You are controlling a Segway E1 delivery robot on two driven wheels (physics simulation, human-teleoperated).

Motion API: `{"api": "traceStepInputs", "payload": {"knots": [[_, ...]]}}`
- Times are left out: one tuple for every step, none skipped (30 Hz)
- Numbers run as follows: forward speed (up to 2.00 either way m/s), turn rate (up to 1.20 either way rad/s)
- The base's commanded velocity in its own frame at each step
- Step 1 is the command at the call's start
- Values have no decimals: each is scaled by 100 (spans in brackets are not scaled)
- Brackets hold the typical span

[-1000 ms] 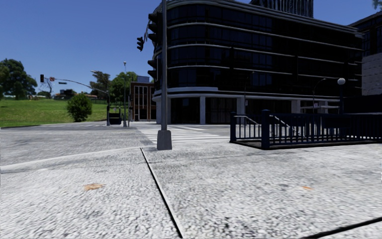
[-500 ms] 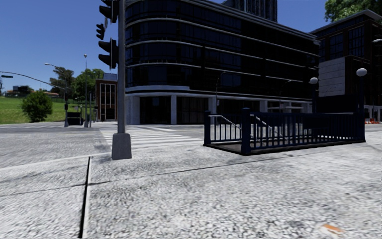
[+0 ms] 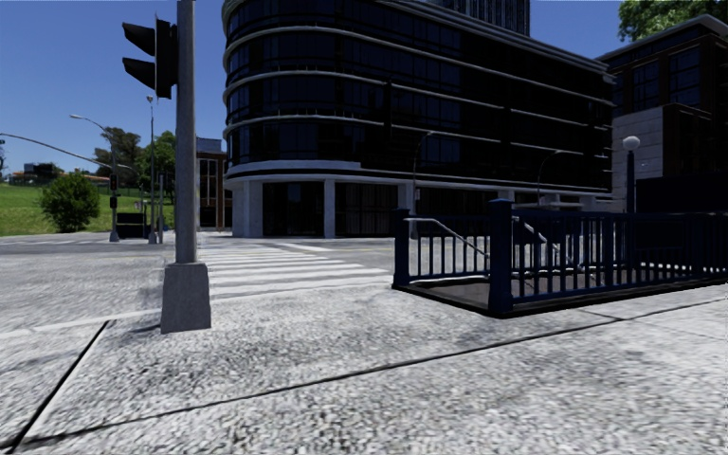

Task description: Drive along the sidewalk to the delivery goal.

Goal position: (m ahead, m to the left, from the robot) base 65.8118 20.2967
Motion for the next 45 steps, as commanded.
{"api": "traceStepInputs", "payload": {"knots": [[200,0],[200,0],[200,0],[200,0],[200,0],[200,0],[200,0],[200,0],[200,0],[200,0],[200,0],[200,7],[200,16],[200,27],[200,27],[200,34],[200,42],[200,48],[200,50],[200,50],[200,51],[200,51],[200,51],[200,51],[200,51],[200,51],[200,51],[200,51],[200,51],[200,51],[200,51],[200,50],[200,50],[200,50],[200,50],[200,50],[200,50],[200,50],[200,50],[200,50],[200,43],[200,37],[200,37],[200,36],[200,31]]}}
